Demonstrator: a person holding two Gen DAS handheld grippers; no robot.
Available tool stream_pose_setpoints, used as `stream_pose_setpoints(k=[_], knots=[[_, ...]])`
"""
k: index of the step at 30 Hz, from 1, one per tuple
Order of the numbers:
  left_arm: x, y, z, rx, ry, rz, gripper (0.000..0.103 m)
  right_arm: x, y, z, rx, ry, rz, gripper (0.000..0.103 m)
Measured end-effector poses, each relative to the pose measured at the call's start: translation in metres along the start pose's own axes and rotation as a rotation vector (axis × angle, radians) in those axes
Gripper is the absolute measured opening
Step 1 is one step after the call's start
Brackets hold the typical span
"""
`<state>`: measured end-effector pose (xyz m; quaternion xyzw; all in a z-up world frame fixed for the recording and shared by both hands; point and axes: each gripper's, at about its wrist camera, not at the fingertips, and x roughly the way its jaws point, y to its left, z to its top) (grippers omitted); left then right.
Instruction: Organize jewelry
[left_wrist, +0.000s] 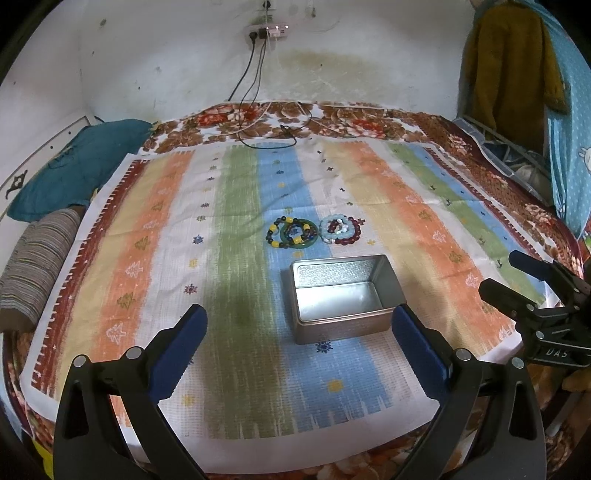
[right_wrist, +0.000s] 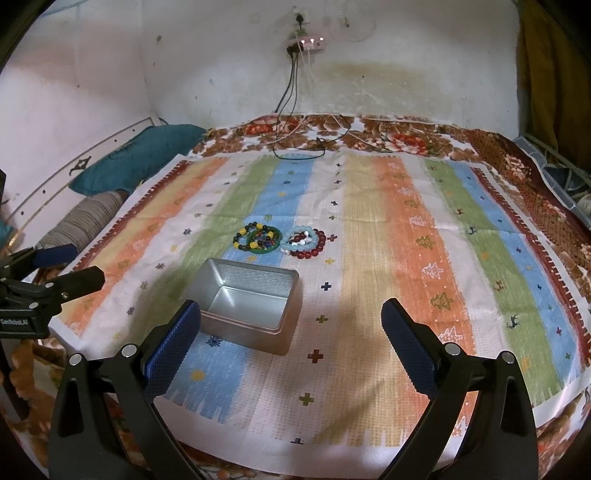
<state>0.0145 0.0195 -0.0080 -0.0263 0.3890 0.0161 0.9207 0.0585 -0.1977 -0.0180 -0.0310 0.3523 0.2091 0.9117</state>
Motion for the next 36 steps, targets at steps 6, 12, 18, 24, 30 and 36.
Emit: stream_pose_setpoints(k=[6, 12, 18, 24, 30, 36], knots=[[0.0, 0.001, 0.0, 0.002, -0.002, -0.002, 0.097, 0.001, 0.001, 0.001, 0.001, 0.0, 0.0, 0.099], [0.002, 0.002, -0.001, 0.003, 0.001, 0.004, 0.097, 0.001, 0.001, 0.0, -0.002, 0.0, -0.002, 0.099], [0.01, 0.003, 0.006, 0.005, 0.011, 0.016, 0.097, 0.005, 0.001, 0.004, -0.009, 0.005, -0.002, 0.099], [0.016, 0.001, 0.017, 0.007, 0.022, 0.025, 0.097, 0.012, 0.0, 0.017, -0.015, 0.011, 0.001, 0.099], [0.018, 0.003, 0.021, 0.016, 0.024, 0.037, 0.097, 0.019, -0.001, 0.025, -0.014, 0.02, 0.001, 0.099], [0.034, 0.012, 0.039, 0.006, 0.038, 0.064, 0.097, 0.035, -0.001, 0.039, -0.017, 0.033, 0.001, 0.099]])
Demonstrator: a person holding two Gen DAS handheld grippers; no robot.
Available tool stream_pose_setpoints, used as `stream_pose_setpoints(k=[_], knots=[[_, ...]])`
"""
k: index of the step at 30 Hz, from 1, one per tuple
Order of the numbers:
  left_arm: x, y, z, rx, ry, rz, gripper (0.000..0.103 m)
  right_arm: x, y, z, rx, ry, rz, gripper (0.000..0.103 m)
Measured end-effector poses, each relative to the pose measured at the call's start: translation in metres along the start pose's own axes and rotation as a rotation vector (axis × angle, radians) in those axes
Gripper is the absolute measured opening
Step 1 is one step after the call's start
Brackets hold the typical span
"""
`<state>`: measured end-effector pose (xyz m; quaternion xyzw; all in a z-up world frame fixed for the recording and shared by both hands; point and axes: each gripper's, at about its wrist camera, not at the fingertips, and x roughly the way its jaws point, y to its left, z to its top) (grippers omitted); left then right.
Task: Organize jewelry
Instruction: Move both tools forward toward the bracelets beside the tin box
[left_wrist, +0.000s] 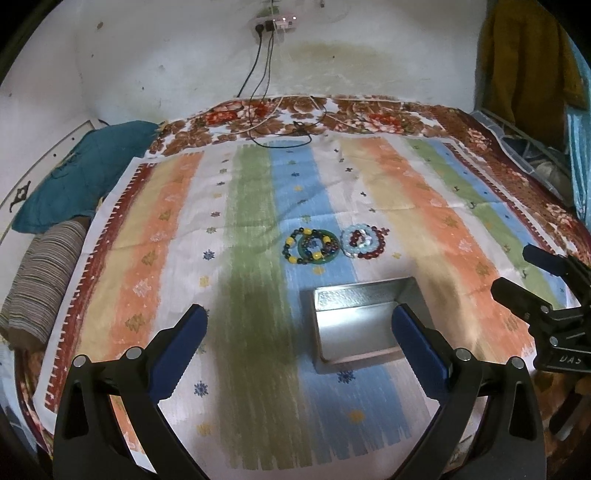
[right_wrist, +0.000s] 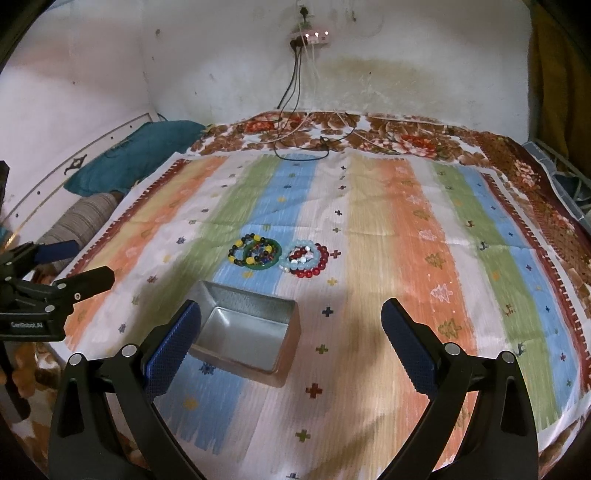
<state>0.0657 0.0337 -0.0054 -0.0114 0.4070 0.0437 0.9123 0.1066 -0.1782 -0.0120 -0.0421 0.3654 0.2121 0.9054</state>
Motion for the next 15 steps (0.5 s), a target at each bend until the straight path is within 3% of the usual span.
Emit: stream_pose_setpoints(k=[15], knots=[[0.031, 0.008, 0.029, -0.007, 0.041, 0.031, 0.097, 0.034, 0.001, 0.024, -0.023, 0.039, -0.006, 0.099]])
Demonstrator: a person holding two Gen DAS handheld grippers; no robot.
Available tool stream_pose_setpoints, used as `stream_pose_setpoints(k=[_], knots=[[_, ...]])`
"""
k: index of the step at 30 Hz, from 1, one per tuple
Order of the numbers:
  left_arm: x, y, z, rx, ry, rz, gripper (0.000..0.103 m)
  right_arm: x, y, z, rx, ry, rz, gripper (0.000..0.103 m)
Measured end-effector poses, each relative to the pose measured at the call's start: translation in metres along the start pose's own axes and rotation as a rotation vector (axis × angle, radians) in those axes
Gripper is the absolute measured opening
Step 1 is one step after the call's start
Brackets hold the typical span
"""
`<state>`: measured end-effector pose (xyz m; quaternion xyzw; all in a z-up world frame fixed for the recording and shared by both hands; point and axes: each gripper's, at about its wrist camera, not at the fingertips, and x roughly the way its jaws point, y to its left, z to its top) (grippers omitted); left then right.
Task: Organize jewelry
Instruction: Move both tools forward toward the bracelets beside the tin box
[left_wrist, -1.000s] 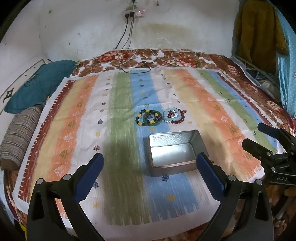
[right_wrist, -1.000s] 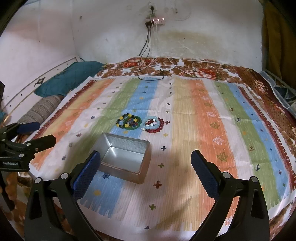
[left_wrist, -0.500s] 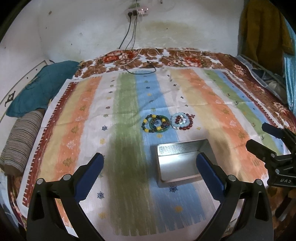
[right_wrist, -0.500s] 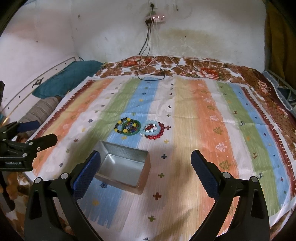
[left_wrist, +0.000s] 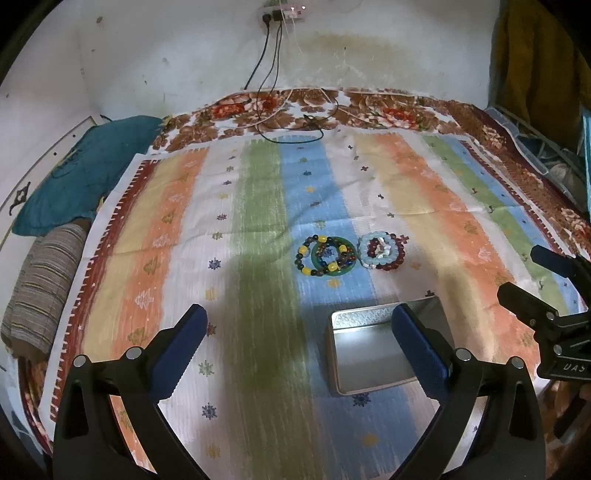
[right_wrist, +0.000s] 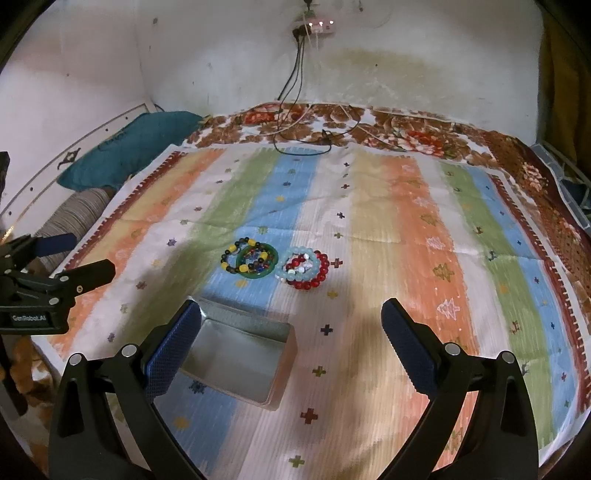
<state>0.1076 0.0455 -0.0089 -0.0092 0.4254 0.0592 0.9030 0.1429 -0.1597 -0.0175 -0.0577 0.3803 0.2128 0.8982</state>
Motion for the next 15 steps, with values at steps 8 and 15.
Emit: stream_pose_setpoints(k=[8, 15], knots=[[0.02, 0.004, 0.011, -0.005, 0.028, 0.022, 0.097, 0.019, 0.0, 0.011, -0.017, 0.031, 0.0, 0.099], [0.041, 0.018, 0.02, -0.044, 0.064, 0.031, 0.097, 0.04, -0.003, 0.02, -0.019, 0.063, 0.004, 0.099]])
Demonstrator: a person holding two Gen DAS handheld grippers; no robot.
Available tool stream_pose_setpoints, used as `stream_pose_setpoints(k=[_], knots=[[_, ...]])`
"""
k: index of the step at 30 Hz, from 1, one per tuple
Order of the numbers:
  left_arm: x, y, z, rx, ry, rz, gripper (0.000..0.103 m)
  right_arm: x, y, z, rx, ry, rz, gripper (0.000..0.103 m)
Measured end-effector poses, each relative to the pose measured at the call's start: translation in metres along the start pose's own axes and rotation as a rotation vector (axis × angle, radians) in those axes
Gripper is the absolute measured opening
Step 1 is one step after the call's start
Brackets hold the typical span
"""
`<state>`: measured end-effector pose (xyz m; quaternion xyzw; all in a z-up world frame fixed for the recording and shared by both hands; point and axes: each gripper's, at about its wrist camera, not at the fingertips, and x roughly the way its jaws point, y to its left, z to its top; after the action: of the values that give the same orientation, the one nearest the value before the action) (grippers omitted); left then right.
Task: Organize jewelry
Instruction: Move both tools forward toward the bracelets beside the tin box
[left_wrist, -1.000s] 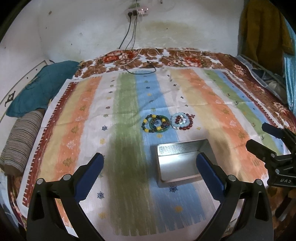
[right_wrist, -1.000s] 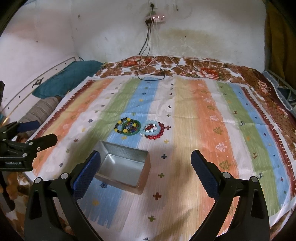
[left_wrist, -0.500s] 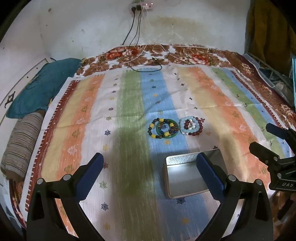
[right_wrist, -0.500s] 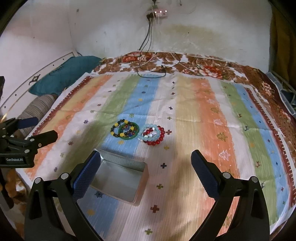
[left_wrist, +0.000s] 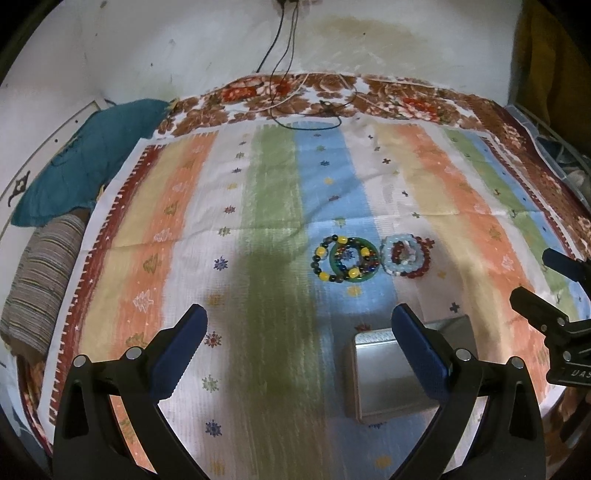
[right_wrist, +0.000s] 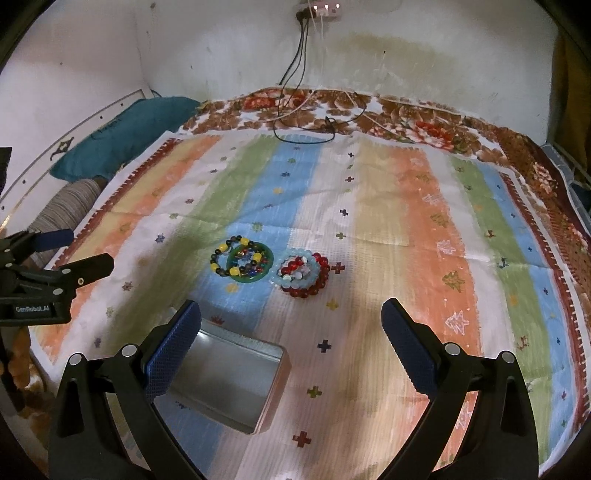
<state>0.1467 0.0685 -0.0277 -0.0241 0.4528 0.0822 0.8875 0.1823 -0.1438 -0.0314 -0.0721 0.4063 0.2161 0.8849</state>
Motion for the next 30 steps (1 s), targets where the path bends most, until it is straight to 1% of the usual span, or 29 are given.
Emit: stream_pose_setpoints(k=[8, 18, 26, 30], knots=[[0.025, 0.009, 0.009, -0.039, 0.043, -0.011, 0.097, 0.023, -0.004, 0.01, 0.01, 0.045, 0.018, 0.099], [0.056, 0.009, 0.02, -0.052, 0.084, -0.021, 0.097, 0.052, -0.01, 0.022, 0.028, 0.101, 0.049, 0.099], [0.079, 0.008, 0.026, -0.052, 0.109, -0.03, 0.097, 0.077, -0.013, 0.028, 0.01, 0.138, 0.044, 0.099], [0.093, 0.009, 0.029, -0.056, 0.128, -0.024, 0.097, 0.09, -0.017, 0.03, 0.012, 0.166, 0.043, 0.099]])
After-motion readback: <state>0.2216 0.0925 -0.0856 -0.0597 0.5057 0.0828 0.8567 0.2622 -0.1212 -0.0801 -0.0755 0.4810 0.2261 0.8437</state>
